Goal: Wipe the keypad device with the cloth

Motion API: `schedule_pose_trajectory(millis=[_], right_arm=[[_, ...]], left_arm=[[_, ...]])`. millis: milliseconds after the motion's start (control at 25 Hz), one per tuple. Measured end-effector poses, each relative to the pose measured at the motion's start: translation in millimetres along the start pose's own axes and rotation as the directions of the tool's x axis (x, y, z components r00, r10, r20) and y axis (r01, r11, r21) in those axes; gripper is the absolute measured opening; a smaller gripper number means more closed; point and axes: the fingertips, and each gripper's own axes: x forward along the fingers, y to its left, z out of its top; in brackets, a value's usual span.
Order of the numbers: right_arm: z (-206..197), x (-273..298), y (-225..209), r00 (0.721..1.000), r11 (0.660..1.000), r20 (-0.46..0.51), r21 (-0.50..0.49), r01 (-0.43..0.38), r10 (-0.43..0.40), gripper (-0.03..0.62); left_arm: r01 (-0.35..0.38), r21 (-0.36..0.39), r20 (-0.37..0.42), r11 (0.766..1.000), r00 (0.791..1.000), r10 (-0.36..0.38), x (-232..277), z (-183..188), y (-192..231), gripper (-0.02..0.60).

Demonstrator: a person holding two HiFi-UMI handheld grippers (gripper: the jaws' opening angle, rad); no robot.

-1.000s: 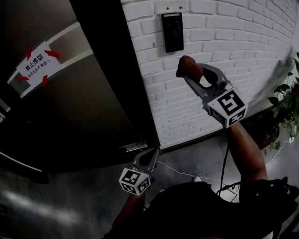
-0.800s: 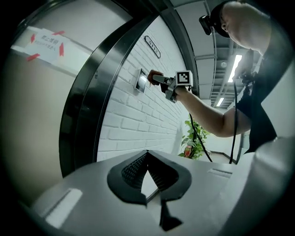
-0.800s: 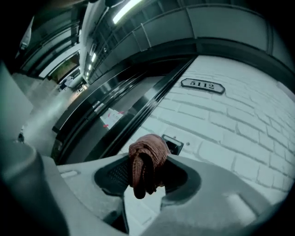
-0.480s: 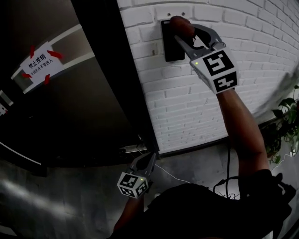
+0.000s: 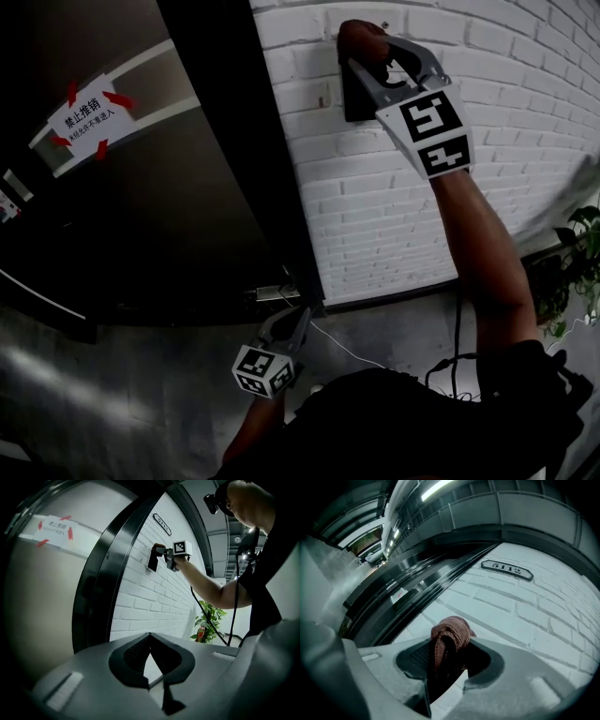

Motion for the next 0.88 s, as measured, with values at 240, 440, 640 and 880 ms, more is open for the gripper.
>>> schedule_pose_trajectory(millis=[240,440,640,880], right_arm=[[-10,-3,2,1.000,0.999,-0.008,0.035,0.009,-0.009,0.147],[-21,-7,7,1.000,0.999,-0.018,0.044,0.016,-0.015,0.146],[-32,-12,14,0.999,0.999,-0.034,0.042,0.020,-0.018,0.146],[-43,-15,21,0.999,0.998,-0.047,0.059,0.019,-0.016,0.147]], left_arm=[[0.015,-0.001,-0.011,1.000,1.000,-0.015,-2,0,-2,0.017],[0.029,0.003,-0.014,1.000,0.999,-0.029,-2,0,-6,0.017],[0.035,0.000,-0.018,0.999,0.999,-0.035,-3,-2,-10,0.017],[0.041,0.002,-0.024,0.999,0.999,-0.041,-3,-5,-13,0.017]])
